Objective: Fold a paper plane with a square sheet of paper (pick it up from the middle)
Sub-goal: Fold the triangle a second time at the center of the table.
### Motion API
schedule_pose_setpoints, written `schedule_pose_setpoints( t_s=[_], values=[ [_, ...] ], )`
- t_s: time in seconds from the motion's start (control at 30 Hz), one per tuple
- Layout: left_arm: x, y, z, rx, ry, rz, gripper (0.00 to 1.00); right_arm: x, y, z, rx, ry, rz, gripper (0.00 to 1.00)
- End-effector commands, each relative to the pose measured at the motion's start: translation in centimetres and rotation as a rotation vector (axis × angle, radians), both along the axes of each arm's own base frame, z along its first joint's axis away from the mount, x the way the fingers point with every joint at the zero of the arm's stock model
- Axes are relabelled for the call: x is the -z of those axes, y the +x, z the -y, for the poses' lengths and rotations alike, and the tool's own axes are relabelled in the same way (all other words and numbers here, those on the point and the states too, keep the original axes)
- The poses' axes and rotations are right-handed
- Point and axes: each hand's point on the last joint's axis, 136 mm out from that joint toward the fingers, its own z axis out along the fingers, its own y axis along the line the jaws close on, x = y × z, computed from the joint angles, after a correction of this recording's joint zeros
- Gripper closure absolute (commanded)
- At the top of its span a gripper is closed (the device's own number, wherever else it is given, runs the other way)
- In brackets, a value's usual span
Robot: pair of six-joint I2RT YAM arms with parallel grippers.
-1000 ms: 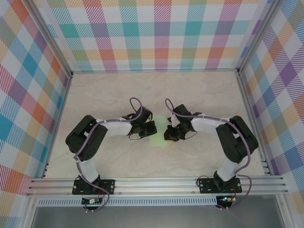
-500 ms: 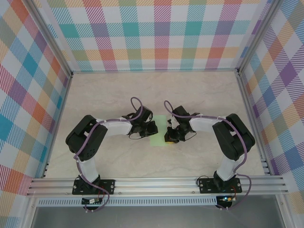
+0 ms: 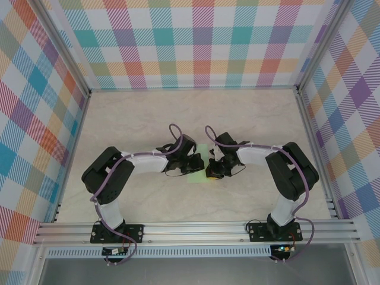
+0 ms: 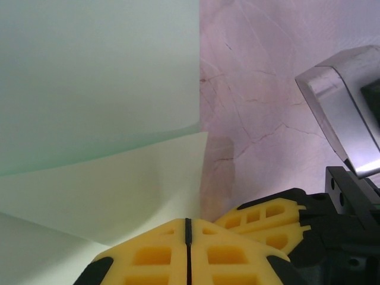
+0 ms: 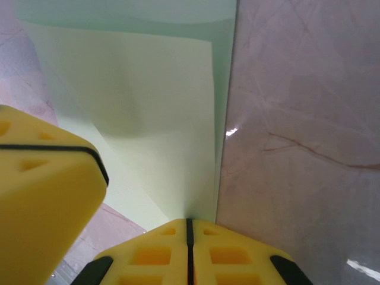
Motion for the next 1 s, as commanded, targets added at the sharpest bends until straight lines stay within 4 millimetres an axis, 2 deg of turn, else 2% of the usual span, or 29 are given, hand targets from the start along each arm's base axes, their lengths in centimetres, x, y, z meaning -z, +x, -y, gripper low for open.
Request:
schedule_pose_setpoints(
  t_s=[0.0,0.2,0.5,0.67,0.73,0.97],
  values=[
    [1.5,-1.0,0.3,-0.006,0.015,-0.052,0.94,2.3,-1.0,2.1,0.031,-0.120,-0.065,0.92],
    [2.5,-1.6,0.1,-0.027,0.021,-0.098,0.96,2.4,-1.0,2.1,0.037,-0.122,-0.064,0.92],
    [1.2,-2.7,1.1,-0.043,-0.031,-0.109,0.97,2.4,-1.0,2.1,0.042,-0.120,-0.070,0.93],
    [3.6,-2.8,0.1,-0.068,0.044,-0.128,0.97,2.1,-0.9,2.0,0.043,-0.115,-0.064,0.93],
    [4.4,-3.0,-0.5,-0.076,0.079,-0.135,0.98,1.5,-0.7,1.8,0.039,-0.099,-0.046,0.92],
    [5.9,-3.9,-1.8,-0.084,0.124,-0.154,0.98,-3.1,-0.4,-0.5,-0.006,0.091,0.040,0.91]
  ],
)
